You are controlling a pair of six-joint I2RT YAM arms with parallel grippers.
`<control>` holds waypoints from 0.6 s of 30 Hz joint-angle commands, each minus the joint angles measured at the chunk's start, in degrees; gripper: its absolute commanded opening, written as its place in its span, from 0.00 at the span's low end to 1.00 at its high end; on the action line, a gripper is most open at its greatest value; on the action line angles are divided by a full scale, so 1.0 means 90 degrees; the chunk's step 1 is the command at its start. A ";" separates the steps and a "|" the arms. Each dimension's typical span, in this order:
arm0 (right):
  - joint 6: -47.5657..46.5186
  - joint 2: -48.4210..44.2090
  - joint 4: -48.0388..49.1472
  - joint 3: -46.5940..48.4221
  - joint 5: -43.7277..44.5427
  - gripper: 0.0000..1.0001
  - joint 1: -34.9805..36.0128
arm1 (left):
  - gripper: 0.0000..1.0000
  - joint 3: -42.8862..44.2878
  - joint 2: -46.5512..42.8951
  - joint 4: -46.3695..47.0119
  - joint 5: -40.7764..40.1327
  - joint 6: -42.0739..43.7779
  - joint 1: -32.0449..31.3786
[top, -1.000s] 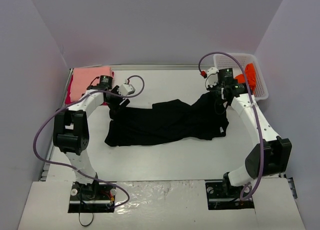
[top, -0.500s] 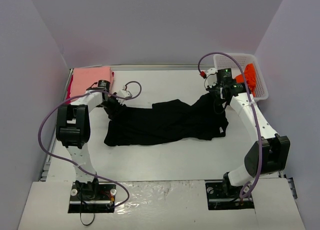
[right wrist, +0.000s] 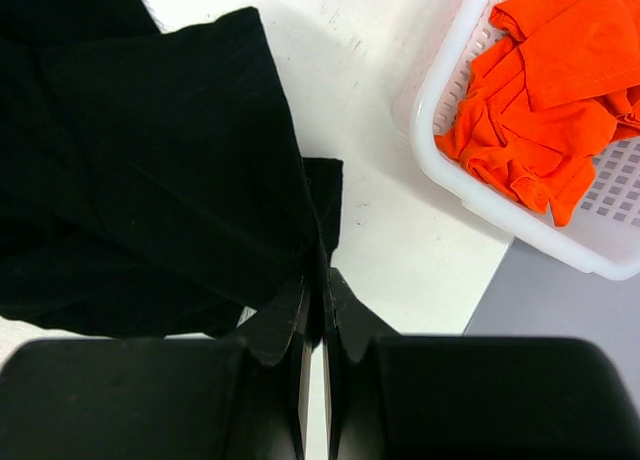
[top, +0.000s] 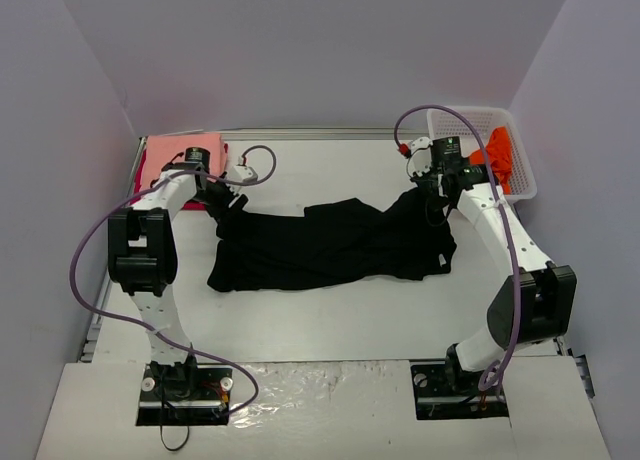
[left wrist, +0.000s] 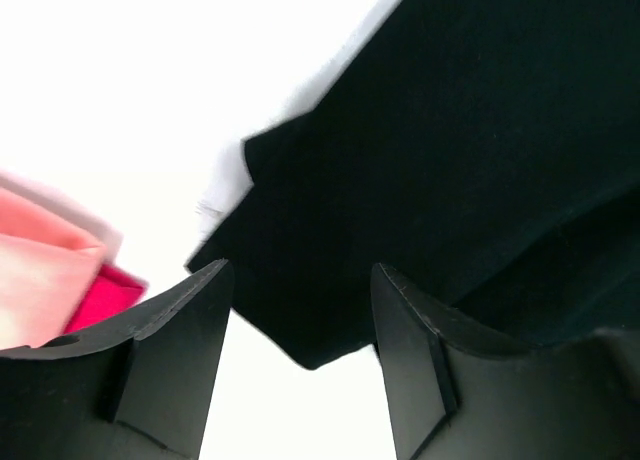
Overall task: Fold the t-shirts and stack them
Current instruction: Flatten out the tshirt
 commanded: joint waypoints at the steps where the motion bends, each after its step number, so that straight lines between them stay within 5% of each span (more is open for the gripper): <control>1: 0.0047 0.0079 0.0023 0.0044 0.0146 0.00 -0.0039 | 0.56 0.0337 -0.0044 -0.0270 0.0317 0.0047 0.0069; 18: 0.0008 0.0402 0.0013 0.0074 0.0078 0.00 -0.0039 | 0.52 0.0747 0.0836 0.0033 -0.0387 -0.0031 0.0117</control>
